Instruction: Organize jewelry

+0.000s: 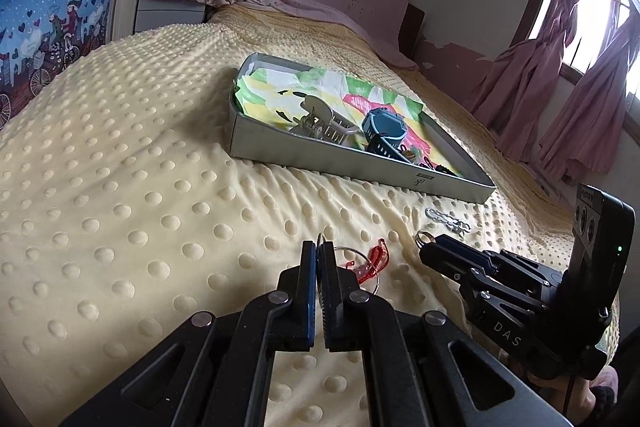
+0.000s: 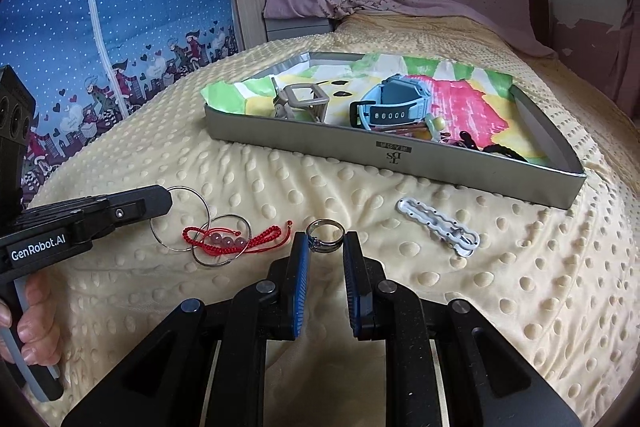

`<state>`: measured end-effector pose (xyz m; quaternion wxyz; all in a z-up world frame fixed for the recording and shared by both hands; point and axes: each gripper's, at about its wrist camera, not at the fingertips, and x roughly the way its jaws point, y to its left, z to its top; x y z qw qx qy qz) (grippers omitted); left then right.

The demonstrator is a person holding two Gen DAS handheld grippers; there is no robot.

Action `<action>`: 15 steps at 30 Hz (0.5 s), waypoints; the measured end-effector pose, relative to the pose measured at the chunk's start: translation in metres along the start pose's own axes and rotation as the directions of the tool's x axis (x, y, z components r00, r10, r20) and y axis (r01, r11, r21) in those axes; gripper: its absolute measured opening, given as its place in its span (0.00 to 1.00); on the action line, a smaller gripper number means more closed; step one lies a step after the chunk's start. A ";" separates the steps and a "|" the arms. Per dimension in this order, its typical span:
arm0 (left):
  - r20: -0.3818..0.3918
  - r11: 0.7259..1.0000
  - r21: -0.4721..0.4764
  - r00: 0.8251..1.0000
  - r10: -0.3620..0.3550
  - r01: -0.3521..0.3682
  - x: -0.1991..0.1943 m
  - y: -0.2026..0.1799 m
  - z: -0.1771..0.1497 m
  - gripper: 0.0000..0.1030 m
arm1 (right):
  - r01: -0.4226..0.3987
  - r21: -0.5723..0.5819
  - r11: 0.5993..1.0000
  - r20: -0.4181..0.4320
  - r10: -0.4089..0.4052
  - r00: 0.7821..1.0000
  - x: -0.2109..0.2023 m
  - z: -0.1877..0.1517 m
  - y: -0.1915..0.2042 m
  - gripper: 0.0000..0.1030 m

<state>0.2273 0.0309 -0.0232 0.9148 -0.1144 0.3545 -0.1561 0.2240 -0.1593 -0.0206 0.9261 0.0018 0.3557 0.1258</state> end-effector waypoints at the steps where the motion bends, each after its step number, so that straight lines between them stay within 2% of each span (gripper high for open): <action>1: 0.005 1.000 -0.001 1.000 -0.003 0.003 -0.001 -0.001 0.001 0.03 | 0.003 0.005 1.000 0.008 -0.003 1.000 -0.001 0.000 -0.001 0.15; 15: 0.106 0.998 0.058 0.993 -0.046 0.040 -0.033 -0.032 0.039 0.03 | -0.023 0.076 0.997 0.108 0.015 0.994 -0.018 0.005 -0.016 0.15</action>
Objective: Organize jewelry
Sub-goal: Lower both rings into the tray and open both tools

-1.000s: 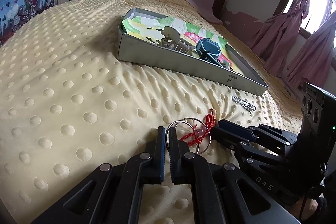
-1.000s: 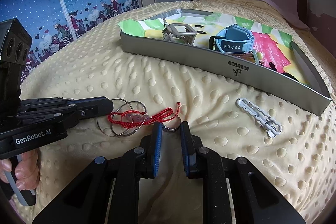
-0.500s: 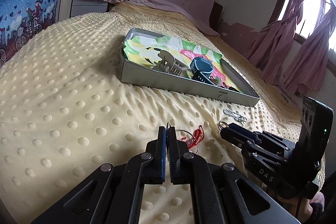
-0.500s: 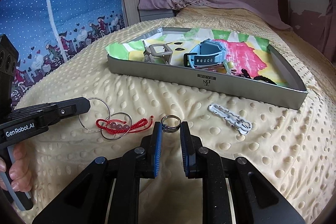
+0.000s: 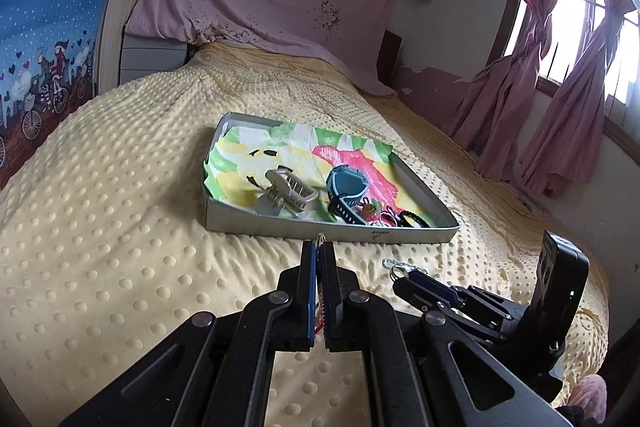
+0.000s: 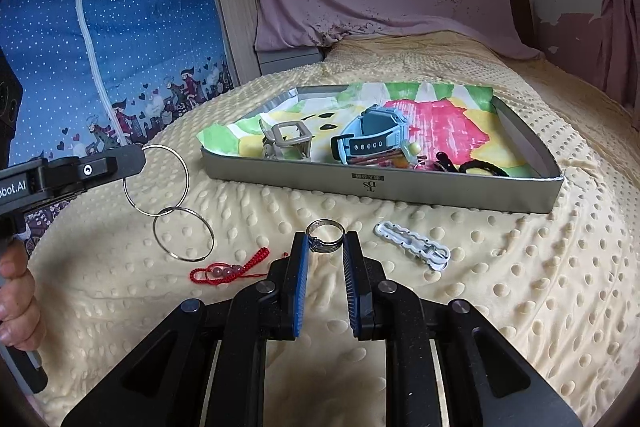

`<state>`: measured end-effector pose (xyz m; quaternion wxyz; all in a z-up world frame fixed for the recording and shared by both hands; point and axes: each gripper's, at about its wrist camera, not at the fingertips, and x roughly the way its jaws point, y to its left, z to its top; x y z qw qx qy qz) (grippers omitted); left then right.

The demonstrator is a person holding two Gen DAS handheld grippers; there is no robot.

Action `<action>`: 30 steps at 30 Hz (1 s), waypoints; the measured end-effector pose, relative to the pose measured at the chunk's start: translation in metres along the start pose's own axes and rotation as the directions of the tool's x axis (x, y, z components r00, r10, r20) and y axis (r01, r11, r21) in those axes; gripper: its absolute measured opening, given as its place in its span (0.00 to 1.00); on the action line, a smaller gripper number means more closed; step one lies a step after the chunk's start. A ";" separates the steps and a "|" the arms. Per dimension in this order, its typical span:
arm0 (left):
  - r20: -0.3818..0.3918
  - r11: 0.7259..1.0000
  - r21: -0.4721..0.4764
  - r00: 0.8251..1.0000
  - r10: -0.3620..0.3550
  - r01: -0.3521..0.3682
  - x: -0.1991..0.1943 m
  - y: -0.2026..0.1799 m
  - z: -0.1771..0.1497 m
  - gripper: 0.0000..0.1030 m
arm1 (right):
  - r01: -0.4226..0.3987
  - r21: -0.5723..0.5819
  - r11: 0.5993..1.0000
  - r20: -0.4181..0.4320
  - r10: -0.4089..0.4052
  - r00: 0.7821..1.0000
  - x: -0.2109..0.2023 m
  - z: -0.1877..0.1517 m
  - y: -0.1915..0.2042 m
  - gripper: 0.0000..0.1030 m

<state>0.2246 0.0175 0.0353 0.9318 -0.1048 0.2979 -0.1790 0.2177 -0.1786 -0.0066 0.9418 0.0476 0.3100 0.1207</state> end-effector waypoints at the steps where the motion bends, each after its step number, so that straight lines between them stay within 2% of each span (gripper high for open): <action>1: 0.007 1.000 0.004 1.000 -0.002 0.002 0.001 -0.003 0.004 0.03 | 0.001 0.002 1.000 0.010 -0.001 1.000 -0.002 0.002 -0.001 0.15; 7: 0.043 1.000 0.017 0.999 -0.021 0.020 0.022 -0.019 0.029 0.03 | 0.033 0.008 0.999 0.072 -0.033 0.997 -0.006 0.025 -0.014 0.15; 14: 0.060 0.999 -0.007 0.998 -0.034 0.034 0.071 -0.026 0.059 0.03 | 0.082 0.033 0.996 0.094 -0.085 0.992 0.007 0.054 -0.048 0.15; 22: 0.019 1.000 -0.003 1.000 -0.014 0.014 0.128 -0.028 0.063 0.03 | 0.089 0.031 0.996 0.020 -0.090 0.996 0.046 0.067 -0.067 0.15; 30: -0.064 0.999 0.028 0.998 0.027 -0.025 0.152 -0.025 0.045 0.03 | 0.089 0.024 0.996 -0.062 -0.088 0.994 0.073 0.062 -0.066 0.15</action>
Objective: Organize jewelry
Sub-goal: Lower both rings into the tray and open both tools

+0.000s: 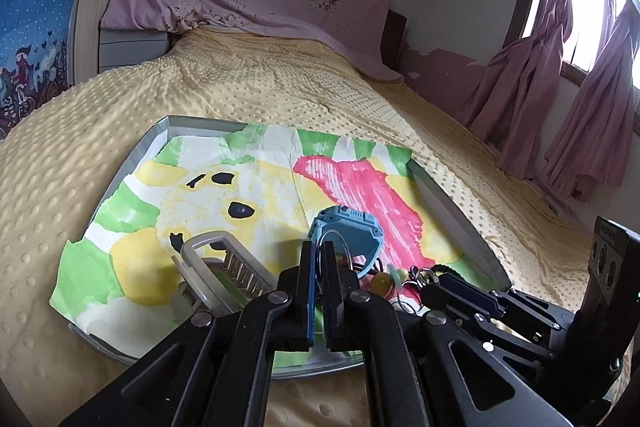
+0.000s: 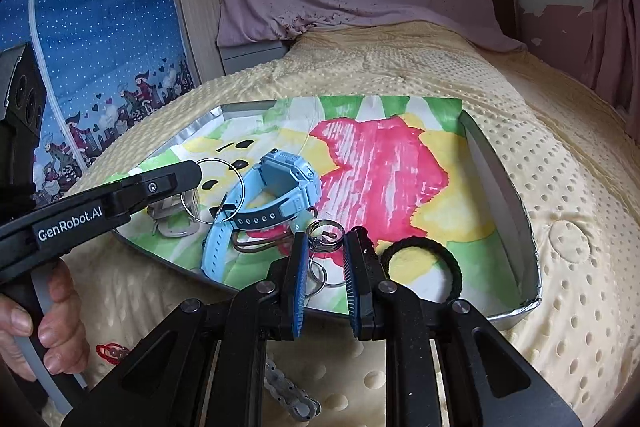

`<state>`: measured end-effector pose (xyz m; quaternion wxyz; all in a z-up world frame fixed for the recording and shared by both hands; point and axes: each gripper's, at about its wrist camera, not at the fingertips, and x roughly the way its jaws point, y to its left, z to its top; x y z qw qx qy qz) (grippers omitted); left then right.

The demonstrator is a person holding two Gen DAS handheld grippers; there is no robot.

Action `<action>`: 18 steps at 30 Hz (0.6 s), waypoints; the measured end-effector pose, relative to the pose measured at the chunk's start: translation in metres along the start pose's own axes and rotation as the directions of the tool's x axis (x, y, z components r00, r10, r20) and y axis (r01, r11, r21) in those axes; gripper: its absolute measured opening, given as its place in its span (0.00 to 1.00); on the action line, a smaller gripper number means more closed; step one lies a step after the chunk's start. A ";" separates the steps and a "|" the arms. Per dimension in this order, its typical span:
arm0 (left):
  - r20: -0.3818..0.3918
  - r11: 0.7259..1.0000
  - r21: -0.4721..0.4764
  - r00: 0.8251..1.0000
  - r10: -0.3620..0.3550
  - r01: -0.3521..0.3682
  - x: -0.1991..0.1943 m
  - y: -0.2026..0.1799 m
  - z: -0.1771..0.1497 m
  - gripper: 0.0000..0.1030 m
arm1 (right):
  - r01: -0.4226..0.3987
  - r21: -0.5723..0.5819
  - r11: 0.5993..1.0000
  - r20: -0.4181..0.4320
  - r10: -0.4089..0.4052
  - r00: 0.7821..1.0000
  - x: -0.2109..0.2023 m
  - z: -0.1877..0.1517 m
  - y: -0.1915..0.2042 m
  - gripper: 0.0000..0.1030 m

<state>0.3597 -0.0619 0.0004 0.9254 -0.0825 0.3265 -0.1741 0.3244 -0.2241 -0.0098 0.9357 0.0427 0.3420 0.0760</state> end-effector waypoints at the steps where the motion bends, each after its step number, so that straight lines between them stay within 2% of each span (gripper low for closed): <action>1: -0.006 1.000 0.003 1.000 0.002 -0.002 0.000 0.000 -0.001 0.04 | -0.001 0.000 1.000 -0.003 0.001 1.000 0.001 -0.001 -0.001 0.15; 7: -0.031 1.000 -0.017 0.999 0.014 -0.014 -0.002 0.004 -0.006 0.04 | 0.000 0.002 1.000 -0.005 0.000 1.000 0.000 -0.002 -0.002 0.18; 9: -0.035 1.000 -0.017 0.999 0.025 -0.026 -0.002 0.004 -0.008 0.04 | -0.001 0.009 1.000 0.000 0.001 1.000 -0.003 -0.003 -0.004 0.28; 11: -0.037 0.999 -0.014 0.999 0.032 -0.033 -0.003 0.004 -0.009 0.04 | 0.001 0.021 1.000 0.012 -0.001 1.000 -0.007 -0.004 -0.007 0.31; 16: -0.018 0.999 -0.002 0.999 0.038 -0.038 -0.012 0.001 -0.014 0.04 | 0.028 0.043 0.999 0.063 -0.031 0.998 -0.024 -0.008 -0.012 0.31; 18: -0.012 0.999 0.009 0.999 0.043 -0.042 -0.015 -0.002 -0.015 0.04 | 0.039 0.058 0.998 0.089 -0.044 0.995 -0.032 -0.010 -0.014 0.40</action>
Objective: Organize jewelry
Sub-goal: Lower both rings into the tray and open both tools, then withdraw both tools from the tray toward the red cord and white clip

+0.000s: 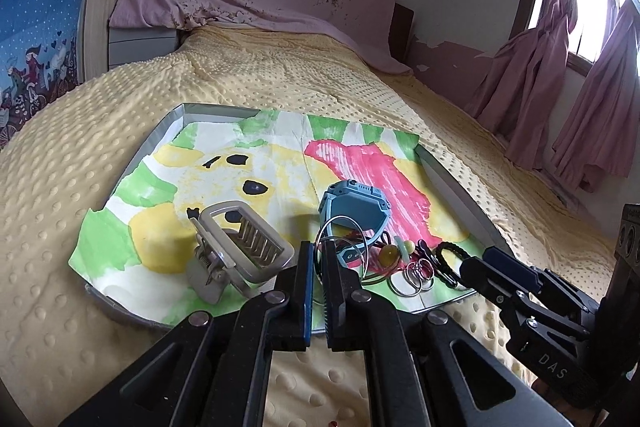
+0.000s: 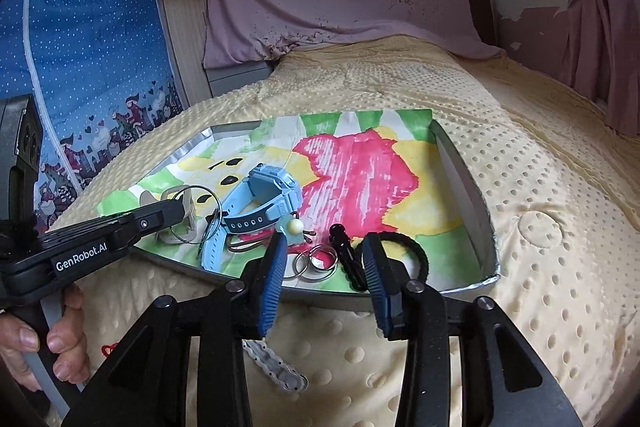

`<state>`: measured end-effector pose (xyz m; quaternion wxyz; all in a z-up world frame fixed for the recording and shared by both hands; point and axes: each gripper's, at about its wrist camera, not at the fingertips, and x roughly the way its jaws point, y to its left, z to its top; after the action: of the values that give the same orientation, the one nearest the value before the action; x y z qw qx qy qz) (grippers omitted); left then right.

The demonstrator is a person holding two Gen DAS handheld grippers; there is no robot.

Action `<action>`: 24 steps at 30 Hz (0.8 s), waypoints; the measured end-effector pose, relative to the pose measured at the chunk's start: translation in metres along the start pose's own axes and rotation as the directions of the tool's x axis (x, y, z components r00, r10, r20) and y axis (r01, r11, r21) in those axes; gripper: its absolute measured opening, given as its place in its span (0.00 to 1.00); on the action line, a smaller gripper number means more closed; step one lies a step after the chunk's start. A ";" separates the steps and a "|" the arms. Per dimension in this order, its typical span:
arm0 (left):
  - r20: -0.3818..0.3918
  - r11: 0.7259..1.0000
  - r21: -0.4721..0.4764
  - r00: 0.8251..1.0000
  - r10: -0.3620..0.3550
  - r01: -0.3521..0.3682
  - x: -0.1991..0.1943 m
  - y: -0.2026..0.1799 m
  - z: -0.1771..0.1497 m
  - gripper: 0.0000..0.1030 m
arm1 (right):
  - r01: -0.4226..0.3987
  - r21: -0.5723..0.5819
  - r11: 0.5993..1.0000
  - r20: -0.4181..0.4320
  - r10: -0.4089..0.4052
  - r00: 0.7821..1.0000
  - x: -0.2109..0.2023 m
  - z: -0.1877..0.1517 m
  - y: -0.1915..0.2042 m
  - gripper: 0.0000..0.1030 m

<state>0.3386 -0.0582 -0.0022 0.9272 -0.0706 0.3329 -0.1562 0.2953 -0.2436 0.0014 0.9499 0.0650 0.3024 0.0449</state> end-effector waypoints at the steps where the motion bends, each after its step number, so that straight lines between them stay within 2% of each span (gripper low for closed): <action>1: 0.001 1.000 0.005 1.000 0.003 -0.003 -0.001 -0.001 -0.001 0.05 | -0.001 0.006 1.000 0.013 0.001 1.000 -0.004 0.000 -0.001 0.42; 9: -0.007 1.000 0.018 1.000 0.014 -0.014 -0.007 -0.004 -0.001 0.07 | 0.009 0.028 1.000 0.046 -0.010 0.999 -0.023 -0.004 -0.007 0.42; 10: -0.005 1.000 0.021 1.000 0.016 -0.016 -0.009 -0.004 -0.001 0.14 | 0.008 0.031 0.999 0.048 -0.009 0.999 -0.024 -0.004 -0.008 0.42; 11: -0.002 1.000 0.022 1.000 0.022 -0.022 -0.010 -0.004 -0.002 0.32 | 0.007 0.035 0.999 0.051 -0.009 0.999 -0.026 -0.005 -0.008 0.42; 12: 0.008 0.999 0.022 0.999 0.034 -0.034 -0.013 -0.004 -0.002 0.45 | 0.007 0.037 0.999 0.055 -0.009 0.998 -0.028 -0.005 -0.009 0.42; 13: 0.031 0.999 0.019 0.998 0.050 -0.050 -0.017 -0.004 -0.003 0.68 | 0.008 0.038 0.999 0.060 -0.011 0.998 -0.030 -0.006 -0.009 0.43; 15: 0.087 0.998 0.023 0.994 0.062 -0.064 -0.028 -0.005 -0.004 0.70 | 0.013 0.042 0.999 0.074 -0.016 0.997 -0.035 -0.007 -0.010 0.48; 19: 0.117 0.998 0.011 0.991 0.065 -0.067 -0.043 -0.005 -0.004 0.70 | 0.015 0.052 0.999 0.123 -0.021 0.992 -0.052 -0.007 -0.010 0.50; 21: 0.151 0.998 0.002 0.986 0.067 -0.068 -0.056 -0.004 -0.005 0.77 | 0.015 0.057 0.998 0.159 -0.023 0.987 -0.064 -0.007 -0.009 0.60; 24: 0.208 0.997 -0.002 0.975 0.076 -0.077 -0.077 -0.003 -0.009 0.88 | 0.009 0.056 0.998 0.209 -0.021 0.978 -0.084 -0.009 -0.007 0.66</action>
<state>0.2758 -0.0356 0.0371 0.9625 -0.0706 0.2364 -0.1132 0.2223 -0.2604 0.0406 0.9747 0.0929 0.2022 0.0223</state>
